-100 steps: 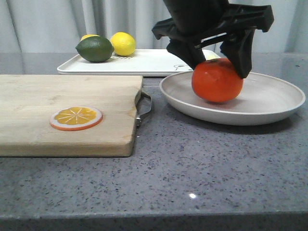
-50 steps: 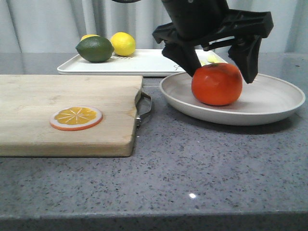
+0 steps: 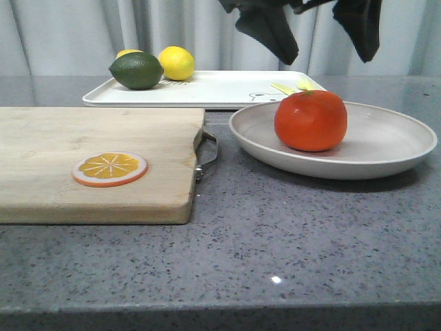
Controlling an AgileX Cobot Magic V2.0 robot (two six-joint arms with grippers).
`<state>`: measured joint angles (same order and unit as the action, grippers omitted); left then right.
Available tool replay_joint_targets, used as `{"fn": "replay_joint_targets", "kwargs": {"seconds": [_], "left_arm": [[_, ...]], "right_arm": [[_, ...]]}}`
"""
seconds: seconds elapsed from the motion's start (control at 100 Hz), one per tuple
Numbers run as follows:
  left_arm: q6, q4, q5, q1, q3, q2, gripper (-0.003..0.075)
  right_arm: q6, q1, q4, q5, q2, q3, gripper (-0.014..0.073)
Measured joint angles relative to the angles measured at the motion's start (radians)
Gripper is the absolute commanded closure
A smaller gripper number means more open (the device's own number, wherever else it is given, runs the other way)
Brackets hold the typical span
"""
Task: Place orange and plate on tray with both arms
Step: 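Open the left gripper to release the orange and raise it away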
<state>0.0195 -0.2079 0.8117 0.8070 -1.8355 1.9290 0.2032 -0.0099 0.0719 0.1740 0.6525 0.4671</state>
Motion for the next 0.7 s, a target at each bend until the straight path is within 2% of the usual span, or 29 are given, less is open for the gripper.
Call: {"fn": "replay_joint_targets", "kwargs": {"seconds": [0.33, 0.53, 0.62, 0.7], "left_arm": [[0.002, 0.023, 0.005, 0.0, 0.12, -0.158, 0.04], [0.004, 0.026, -0.06, 0.0, 0.289, -0.3, 0.0447], [-0.004, 0.026, -0.089, -0.008, 0.372, -0.375, 0.0447], [-0.008, 0.026, -0.105, -0.026, 0.445, -0.44, 0.0447]], "right_arm": [[0.0, 0.012, 0.0, 0.1, 0.0, 0.002, 0.0657], [0.0, 0.064, 0.0, 0.213, 0.025, 0.057, 0.0648], [0.0, 0.081, 0.0, 0.274, 0.065, 0.101, 0.059], [0.0, 0.09, 0.0, 0.318, 0.115, 0.141, 0.0473]]}}
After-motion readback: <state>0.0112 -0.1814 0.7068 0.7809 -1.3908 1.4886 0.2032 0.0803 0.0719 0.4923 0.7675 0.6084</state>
